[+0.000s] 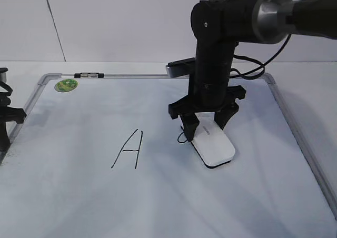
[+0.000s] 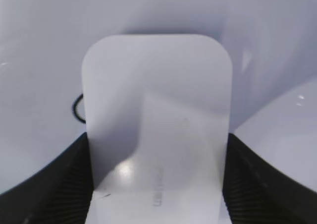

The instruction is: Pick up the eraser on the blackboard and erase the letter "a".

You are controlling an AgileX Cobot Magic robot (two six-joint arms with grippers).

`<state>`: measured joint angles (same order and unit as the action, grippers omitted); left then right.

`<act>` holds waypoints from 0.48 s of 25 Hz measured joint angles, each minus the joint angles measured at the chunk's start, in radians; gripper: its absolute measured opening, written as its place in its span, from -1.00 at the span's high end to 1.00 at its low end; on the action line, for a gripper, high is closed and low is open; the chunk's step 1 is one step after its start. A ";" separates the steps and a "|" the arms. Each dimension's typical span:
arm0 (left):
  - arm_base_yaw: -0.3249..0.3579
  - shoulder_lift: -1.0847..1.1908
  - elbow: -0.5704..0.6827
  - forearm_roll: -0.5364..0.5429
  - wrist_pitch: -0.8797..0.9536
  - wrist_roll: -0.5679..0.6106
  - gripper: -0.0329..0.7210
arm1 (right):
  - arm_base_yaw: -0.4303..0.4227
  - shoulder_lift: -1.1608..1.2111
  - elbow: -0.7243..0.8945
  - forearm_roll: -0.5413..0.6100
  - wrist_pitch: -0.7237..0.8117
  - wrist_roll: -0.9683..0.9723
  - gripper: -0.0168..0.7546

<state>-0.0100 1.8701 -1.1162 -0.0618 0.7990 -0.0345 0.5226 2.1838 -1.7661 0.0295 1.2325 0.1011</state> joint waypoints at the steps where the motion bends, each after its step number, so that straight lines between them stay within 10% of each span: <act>1: 0.000 0.000 0.000 0.000 0.000 0.000 0.87 | 0.008 0.000 0.000 0.004 0.000 -0.002 -0.49; 12: 0.000 0.000 0.000 0.000 0.000 0.000 0.87 | 0.080 0.002 -0.002 0.016 -0.003 -0.008 -0.49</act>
<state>-0.0100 1.8701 -1.1162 -0.0618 0.7990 -0.0345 0.6027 2.1859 -1.7684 0.0459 1.2292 0.0930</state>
